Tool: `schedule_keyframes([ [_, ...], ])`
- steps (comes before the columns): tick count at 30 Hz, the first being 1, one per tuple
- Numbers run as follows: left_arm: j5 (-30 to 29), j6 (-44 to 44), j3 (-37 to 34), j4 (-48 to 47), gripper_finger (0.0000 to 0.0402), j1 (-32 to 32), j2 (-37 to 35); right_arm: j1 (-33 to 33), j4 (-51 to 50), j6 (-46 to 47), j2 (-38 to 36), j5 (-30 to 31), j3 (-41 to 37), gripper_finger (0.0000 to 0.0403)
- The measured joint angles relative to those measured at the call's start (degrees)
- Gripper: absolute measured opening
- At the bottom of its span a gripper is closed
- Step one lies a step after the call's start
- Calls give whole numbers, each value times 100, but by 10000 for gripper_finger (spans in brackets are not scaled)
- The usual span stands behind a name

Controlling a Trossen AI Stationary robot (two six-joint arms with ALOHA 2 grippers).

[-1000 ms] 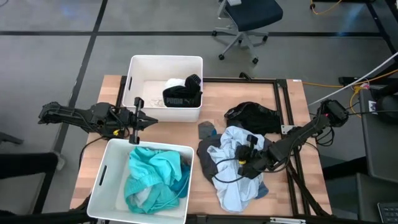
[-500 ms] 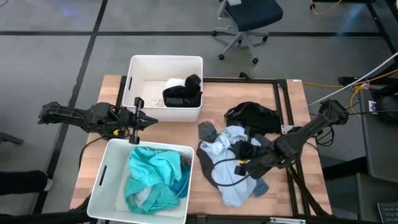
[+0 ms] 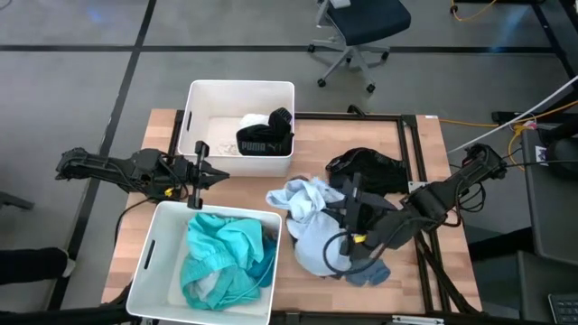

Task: Sort clothes
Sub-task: Put the blue polo shirt into the bottom laundry organizer

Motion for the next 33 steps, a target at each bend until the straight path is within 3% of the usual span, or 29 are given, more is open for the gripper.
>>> schedule_keyframes([
  [7, -2, 0, 0, -2, 5, 2, 0, 0, 887, -970, 0, 2, 193, 16],
  [16, -1, 0, 0, -2, 5, 0, -1, -69, 2735, -2578, 0, -44, 206, 18],
  [20, -1, 0, 0, -1, 5, 0, -1, -279, 3501, -2956, 0, -535, 206, 18],
  [25, -2, 2, 0, 0, 5, 2, 0, -650, 4157, -2987, -4, -1570, 206, 18],
  [33, -2, 11, 0, 0, 5, 0, -2, -1261, 5149, -2989, -4, -2675, 206, 18],
])
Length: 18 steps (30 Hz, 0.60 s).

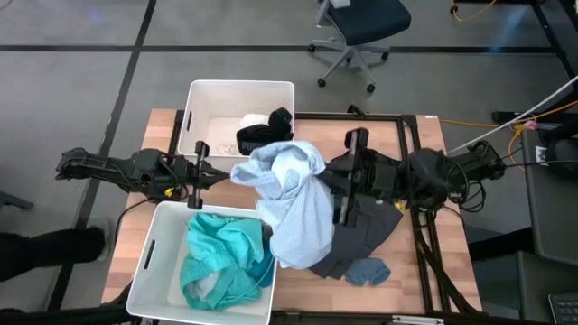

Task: Sort clothes
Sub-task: Put the blue polo shirt into the bottom laundry organizer

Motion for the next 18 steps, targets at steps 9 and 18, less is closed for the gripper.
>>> schedule_keyframes([
  [9, 0, 48, 0, 0, 5, 0, 2, -322, 993, 208, 330, -1053, 0, 18],
  [18, -2, 50, 0, 2, 5, 0, 2, -312, 1281, 254, 1592, -1833, 1060, 18],
])
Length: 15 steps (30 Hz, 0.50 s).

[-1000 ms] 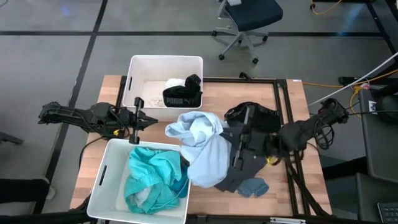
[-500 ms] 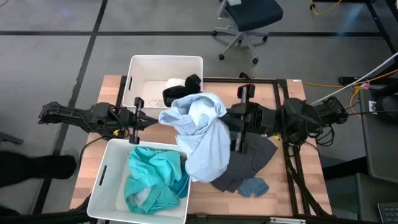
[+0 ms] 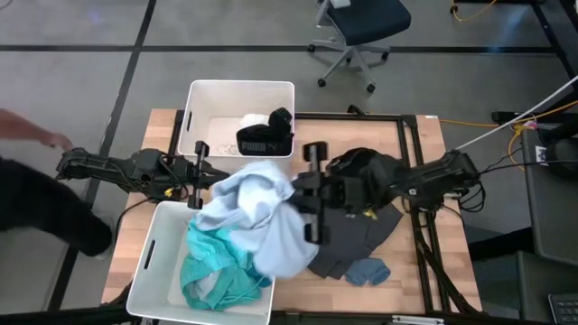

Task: Sort clothes
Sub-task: Put the blue polo shirt into the bottom laundry organizer

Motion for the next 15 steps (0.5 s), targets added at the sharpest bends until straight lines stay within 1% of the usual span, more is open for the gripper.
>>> schedule_keyframes([
  [3, 2, -7, 0, -2, 5, -1, -2, 0, -409, -6, 475, -204, 761, 18],
  [6, 0, -9, 0, -17, 5, 1, -1, -2, -1180, -61, 870, -206, 1458, 18],
  [8, 0, -11, 0, -36, 5, 0, 0, -5, -1780, -90, 1047, -185, 1779, 18],
  [12, 1, -11, 0, -46, 5, -1, -1, -39, -2547, -150, 1230, -113, 1989, 18],
  [15, 1, -11, 0, -46, 5, -1, -2, -48, -3013, -162, 1282, 255, 1978, 18],
])
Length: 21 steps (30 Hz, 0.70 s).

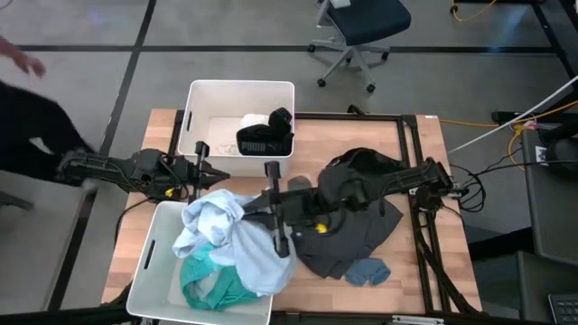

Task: Sort clothes
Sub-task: Put the blue polo shirt into the bottom laundry organizer

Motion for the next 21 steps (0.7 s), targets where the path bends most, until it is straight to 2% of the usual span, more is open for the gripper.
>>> schedule_keyframes([
  [6, 0, -2, 0, 4, 5, 0, 2, -2, -1424, 65, 98, 369, -1, 18],
  [11, -1, -2, 0, 4, 5, 2, 1, 10, -2410, 510, 363, 222, -4, 18],
  [17, 0, -4, 2, 7, 5, 0, 2, 10, -3069, 1430, 803, 130, -4, 26],
  [21, 2, -4, 0, 7, 5, 1, 0, 10, -3255, 1760, 1035, -49, -9, 55],
])
